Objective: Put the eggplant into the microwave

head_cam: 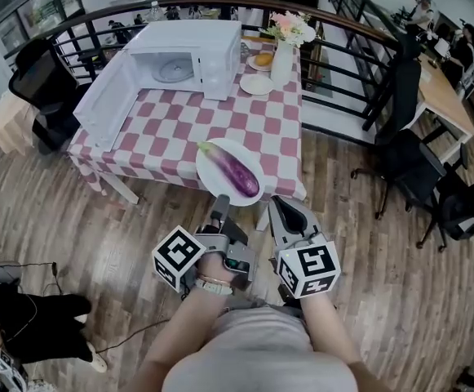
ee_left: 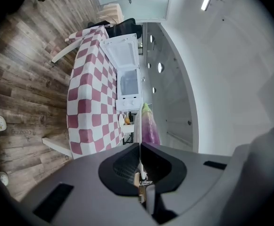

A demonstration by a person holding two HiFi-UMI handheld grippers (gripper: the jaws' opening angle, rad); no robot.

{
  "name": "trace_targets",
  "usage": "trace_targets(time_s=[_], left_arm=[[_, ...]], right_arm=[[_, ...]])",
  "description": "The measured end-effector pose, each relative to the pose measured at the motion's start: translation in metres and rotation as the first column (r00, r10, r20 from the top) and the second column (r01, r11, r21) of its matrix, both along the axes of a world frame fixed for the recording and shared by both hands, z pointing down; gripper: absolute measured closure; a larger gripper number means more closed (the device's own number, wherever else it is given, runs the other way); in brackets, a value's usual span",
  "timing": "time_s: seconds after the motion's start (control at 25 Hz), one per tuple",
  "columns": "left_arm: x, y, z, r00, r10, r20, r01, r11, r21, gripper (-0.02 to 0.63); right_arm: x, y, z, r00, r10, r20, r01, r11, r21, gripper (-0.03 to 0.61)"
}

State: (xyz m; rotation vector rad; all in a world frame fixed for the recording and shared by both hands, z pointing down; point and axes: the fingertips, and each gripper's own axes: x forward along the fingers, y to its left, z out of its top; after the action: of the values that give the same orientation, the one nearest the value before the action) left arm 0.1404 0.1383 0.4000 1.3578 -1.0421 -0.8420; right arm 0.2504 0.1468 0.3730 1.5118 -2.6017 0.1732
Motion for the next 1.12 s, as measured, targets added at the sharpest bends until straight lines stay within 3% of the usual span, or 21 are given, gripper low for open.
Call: trace_targets(time_s=[0.48, 0.76, 1.12], left_arm=[[-0.071, -0.026, 0.005, 1.000, 0.024, -0.005, -0.024, 1.000, 0.003, 0.601], [-0.105, -0.034, 0.007, 0.999, 0.036, -0.001, -0.036, 0.999, -0.004, 0.601], [-0.133, -0.055, 0.003, 1.000, -0.007, -0.006, 0.007, 1.000, -0.001, 0.601]], right_arm=[[-0.076, -0.027, 0.001, 1.000, 0.013, 0.020, -0.013, 1.000, 0.002, 0.552], [-0.106, -0.036, 0.002, 0.999, 0.033, 0.034, -0.032, 0.999, -0.005, 0.552], [-0.128, -0.056, -0.002, 1.000, -0.001, 0.025, 0.001, 1.000, -0.009, 0.552]])
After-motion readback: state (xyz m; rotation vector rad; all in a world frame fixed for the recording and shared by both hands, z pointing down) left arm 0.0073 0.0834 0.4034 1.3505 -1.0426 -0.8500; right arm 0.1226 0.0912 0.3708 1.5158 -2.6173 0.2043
